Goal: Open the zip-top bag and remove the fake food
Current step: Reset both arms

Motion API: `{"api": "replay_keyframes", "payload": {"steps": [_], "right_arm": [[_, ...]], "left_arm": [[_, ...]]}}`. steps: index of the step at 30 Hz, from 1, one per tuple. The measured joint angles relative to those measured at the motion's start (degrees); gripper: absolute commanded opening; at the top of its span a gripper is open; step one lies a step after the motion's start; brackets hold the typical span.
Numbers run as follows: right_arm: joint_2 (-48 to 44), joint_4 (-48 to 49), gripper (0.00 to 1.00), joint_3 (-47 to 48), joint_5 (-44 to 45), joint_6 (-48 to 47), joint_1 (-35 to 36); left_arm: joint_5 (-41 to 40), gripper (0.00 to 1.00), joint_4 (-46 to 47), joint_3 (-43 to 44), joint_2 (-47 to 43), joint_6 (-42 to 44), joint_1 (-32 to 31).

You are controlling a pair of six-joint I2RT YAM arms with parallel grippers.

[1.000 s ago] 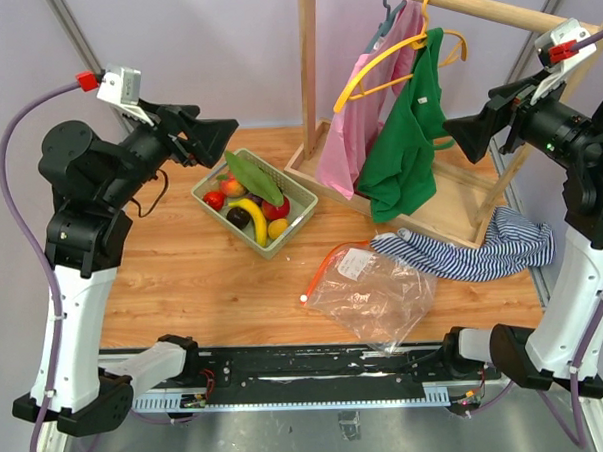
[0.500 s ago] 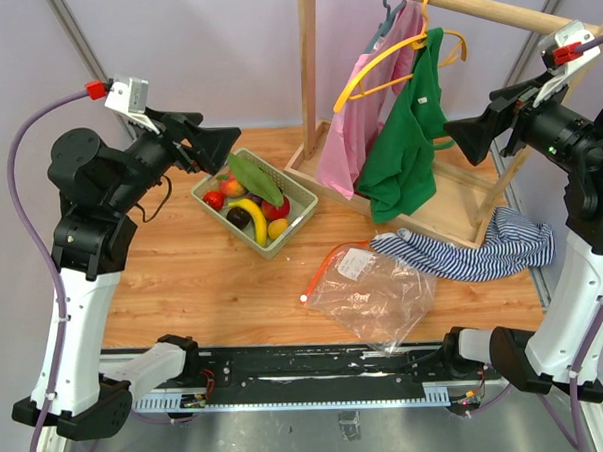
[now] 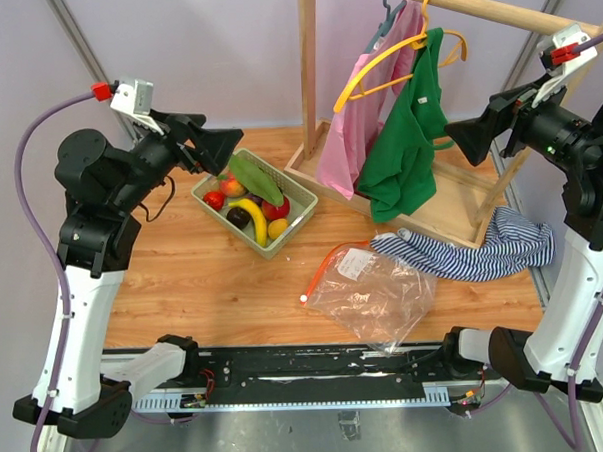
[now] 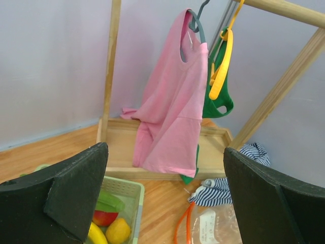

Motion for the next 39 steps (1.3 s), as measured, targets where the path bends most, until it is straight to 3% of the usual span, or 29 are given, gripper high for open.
{"api": "replay_keyframes", "payload": {"steps": [19,33,39], "right_arm": [[-0.61,-0.42,0.98,-3.15,-0.48,-4.79,-0.44],[-0.04,-1.46,0.98,-5.70,-10.27,-10.49,-9.20],[0.20,-1.44,0.98,-5.68,-11.61,-10.56,-9.90]], "left_arm": [[0.17,0.99,0.57,-0.98,-0.15,-0.04,0.00],[-0.20,0.99,0.74,-1.51,-0.11,0.31,0.00],[-0.83,0.99,0.76,-1.68,-0.11,0.42,0.00]]}}
